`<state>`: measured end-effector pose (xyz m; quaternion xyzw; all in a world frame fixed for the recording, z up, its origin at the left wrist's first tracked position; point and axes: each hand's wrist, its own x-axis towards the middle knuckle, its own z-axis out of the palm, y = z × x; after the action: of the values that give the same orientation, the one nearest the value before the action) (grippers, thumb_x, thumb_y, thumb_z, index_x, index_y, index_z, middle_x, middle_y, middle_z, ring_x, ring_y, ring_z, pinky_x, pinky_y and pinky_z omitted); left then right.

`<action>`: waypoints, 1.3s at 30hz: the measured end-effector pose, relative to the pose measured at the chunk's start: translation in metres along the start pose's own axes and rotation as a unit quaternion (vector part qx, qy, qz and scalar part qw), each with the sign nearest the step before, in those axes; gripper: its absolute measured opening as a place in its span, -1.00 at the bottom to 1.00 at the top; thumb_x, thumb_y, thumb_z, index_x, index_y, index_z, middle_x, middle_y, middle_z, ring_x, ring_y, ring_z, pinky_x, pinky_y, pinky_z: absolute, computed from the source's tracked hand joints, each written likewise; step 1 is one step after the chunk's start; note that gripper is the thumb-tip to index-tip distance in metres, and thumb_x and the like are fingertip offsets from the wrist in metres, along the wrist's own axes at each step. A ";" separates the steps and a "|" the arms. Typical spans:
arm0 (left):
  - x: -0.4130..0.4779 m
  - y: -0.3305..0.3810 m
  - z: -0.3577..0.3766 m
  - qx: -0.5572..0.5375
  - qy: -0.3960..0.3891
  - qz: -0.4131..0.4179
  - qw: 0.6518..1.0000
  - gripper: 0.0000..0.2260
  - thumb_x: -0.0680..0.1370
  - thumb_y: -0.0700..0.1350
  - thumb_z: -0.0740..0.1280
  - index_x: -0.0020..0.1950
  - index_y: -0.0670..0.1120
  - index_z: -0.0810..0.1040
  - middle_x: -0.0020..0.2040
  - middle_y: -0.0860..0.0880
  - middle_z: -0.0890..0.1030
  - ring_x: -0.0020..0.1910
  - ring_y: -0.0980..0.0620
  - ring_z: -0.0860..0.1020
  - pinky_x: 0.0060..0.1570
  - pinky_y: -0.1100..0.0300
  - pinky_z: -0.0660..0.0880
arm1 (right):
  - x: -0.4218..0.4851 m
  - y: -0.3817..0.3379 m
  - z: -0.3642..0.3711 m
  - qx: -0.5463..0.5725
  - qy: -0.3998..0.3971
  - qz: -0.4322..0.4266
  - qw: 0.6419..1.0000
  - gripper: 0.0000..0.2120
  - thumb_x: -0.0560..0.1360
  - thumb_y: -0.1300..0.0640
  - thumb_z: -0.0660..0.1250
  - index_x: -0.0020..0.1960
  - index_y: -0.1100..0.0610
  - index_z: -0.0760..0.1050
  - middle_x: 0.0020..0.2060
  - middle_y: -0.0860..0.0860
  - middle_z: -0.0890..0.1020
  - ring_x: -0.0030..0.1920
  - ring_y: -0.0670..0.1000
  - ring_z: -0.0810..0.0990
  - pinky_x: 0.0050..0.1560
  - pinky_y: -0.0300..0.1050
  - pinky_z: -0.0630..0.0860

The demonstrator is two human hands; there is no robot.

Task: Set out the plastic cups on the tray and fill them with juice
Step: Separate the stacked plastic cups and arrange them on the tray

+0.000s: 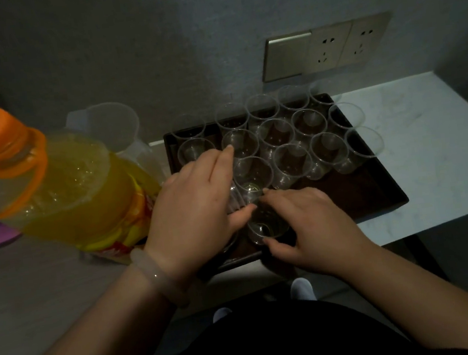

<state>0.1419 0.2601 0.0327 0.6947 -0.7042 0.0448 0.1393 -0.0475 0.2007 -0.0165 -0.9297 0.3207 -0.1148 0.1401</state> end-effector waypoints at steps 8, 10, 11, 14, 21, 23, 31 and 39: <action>0.002 -0.004 0.002 0.010 -0.012 0.003 1.000 -0.28 0.37 0.18 0.36 0.39 -0.24 0.38 0.19 -0.17 0.54 0.06 -0.14 0.56 -0.08 0.00 0.55 | 0.002 -0.001 0.005 -0.028 -0.028 0.006 0.999 -0.41 0.39 -0.21 0.23 0.34 0.04 0.45 0.28 0.00 0.54 0.25 0.00 0.50 0.20 -0.14 0.27; 0.002 -0.004 0.002 0.007 -0.012 0.008 1.000 -0.28 0.36 0.18 0.36 0.38 -0.24 0.39 0.18 -0.17 0.54 0.05 -0.14 0.57 -0.09 0.01 0.55 | 0.001 0.000 0.005 -0.032 -0.019 0.003 0.999 -0.40 0.39 -0.23 0.24 0.34 0.03 0.45 0.29 -0.01 0.53 0.26 -0.01 0.49 0.20 -0.14 0.27; 0.002 -0.004 0.002 0.006 -0.012 0.010 1.000 -0.28 0.36 0.18 0.36 0.38 -0.24 0.39 0.17 -0.17 0.54 0.04 -0.14 0.57 -0.10 0.01 0.55 | 0.001 0.000 0.003 -0.027 -0.008 0.003 1.000 -0.41 0.40 -0.23 0.25 0.34 0.03 0.45 0.29 -0.01 0.53 0.27 -0.02 0.48 0.22 -0.14 0.29; 0.003 -0.002 0.003 -0.001 -0.020 0.021 1.000 -0.26 0.35 0.19 0.36 0.41 -0.22 0.37 0.19 -0.14 0.54 0.05 -0.11 0.57 -0.09 0.02 0.55 | 0.002 -0.002 -0.008 0.061 0.064 0.033 0.996 -0.47 0.44 -0.18 0.27 0.33 0.06 0.46 0.26 -0.02 0.55 0.25 -0.07 0.48 0.23 -0.15 0.40; 0.009 0.012 0.004 -0.042 -0.029 0.073 0.996 -0.20 0.33 0.12 0.47 0.45 -0.20 0.29 0.22 -0.10 0.50 0.09 -0.05 0.54 0.00 0.04 0.51 | 0.022 -0.017 -0.032 0.416 0.023 0.116 0.902 -0.50 0.46 -0.04 0.37 0.38 -0.09 0.37 0.16 -0.19 0.57 0.18 -0.27 0.52 0.15 -0.36 0.46; 0.010 0.014 0.004 -0.053 -0.024 0.077 0.995 -0.21 0.35 0.15 0.43 0.45 -0.20 0.29 0.20 -0.09 0.51 0.08 -0.02 0.53 0.00 0.09 0.50 | 0.023 -0.015 -0.032 0.443 0.017 0.121 0.888 -0.50 0.49 0.07 0.41 0.38 -0.07 0.37 0.14 -0.16 0.58 0.16 -0.25 0.54 0.14 -0.35 0.48; 0.015 0.023 0.005 -0.045 -0.017 0.064 0.997 -0.29 0.35 0.14 0.38 0.39 -0.21 0.38 0.16 -0.11 0.54 0.06 -0.06 0.55 -0.04 0.07 0.52 | 0.019 -0.005 -0.033 0.487 0.069 0.161 0.856 -0.54 0.45 0.20 0.43 0.30 -0.01 0.44 0.08 -0.06 0.60 0.04 -0.18 0.60 -0.02 -0.35 0.51; 0.028 0.016 0.006 -0.018 -0.025 0.039 0.999 -0.43 0.39 0.13 0.36 0.30 -0.16 0.45 0.16 -0.09 0.53 0.05 -0.06 0.55 -0.01 0.04 0.54 | 0.013 0.017 -0.048 0.458 0.145 0.199 0.854 -0.67 0.47 0.10 0.41 0.22 -0.03 0.52 0.05 -0.09 0.62 0.06 -0.15 0.59 0.07 -0.22 0.56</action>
<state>0.1254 0.2321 0.0364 0.6647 -0.7351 0.0200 0.1320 -0.0618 0.1707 0.0246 -0.6494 0.4270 -0.3521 0.5215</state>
